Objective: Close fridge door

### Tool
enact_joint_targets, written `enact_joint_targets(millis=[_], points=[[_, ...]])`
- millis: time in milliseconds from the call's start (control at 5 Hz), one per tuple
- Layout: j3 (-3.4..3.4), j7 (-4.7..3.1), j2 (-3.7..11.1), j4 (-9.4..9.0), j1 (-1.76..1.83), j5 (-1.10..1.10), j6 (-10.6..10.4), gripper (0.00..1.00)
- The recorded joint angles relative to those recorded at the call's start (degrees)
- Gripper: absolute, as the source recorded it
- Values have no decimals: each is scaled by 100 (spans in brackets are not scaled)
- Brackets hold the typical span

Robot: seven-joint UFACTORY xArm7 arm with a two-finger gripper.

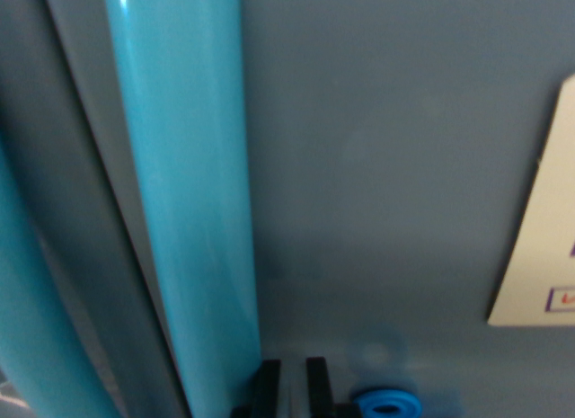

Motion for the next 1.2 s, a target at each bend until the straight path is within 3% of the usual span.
enact_joint_targets(millis=[200, 1200], points=[[14, 0, 147, 152, 0, 0, -1, 100], [24, 0, 210, 215, 0, 0, -1, 100]])
